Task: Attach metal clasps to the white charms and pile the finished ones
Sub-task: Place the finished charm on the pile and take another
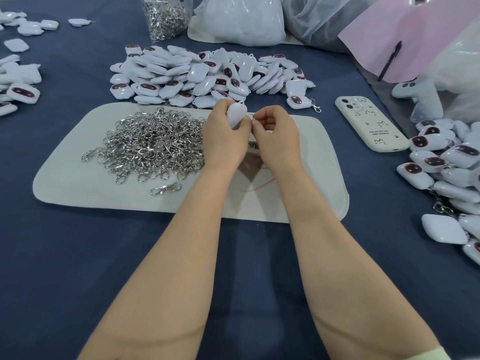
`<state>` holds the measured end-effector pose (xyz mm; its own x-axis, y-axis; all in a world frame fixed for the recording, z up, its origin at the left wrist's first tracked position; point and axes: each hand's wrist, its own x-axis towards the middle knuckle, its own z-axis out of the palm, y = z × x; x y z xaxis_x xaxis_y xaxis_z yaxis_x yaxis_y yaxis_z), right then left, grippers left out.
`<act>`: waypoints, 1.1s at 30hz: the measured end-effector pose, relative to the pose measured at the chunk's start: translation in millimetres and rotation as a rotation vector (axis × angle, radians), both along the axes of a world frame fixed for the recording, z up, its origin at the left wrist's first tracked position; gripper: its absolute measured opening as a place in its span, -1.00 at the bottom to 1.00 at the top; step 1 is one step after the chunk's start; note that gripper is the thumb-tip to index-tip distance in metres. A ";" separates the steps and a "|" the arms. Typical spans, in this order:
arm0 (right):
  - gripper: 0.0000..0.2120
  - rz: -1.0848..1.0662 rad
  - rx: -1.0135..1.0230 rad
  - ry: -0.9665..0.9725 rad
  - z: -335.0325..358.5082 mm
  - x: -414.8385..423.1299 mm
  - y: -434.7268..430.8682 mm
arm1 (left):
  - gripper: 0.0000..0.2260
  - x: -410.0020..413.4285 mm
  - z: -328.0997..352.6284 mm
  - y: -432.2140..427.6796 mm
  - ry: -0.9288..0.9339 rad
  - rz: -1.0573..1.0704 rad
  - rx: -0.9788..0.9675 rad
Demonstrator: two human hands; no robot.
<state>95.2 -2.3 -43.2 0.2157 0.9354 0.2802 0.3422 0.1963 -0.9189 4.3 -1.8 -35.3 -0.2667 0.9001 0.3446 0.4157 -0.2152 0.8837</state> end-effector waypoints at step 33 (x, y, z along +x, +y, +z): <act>-0.90 -0.008 -0.031 -0.002 0.3 1.4 0.9 | -0.85 -0.2 -2.0 1.2 -0.025 -0.011 -0.019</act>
<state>96.6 -1.4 -42.9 0.2225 0.9420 0.2514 0.3452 0.1650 -0.9239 4.1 -0.6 -37.4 -0.2651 0.9095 0.3203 0.3907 -0.2024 0.8980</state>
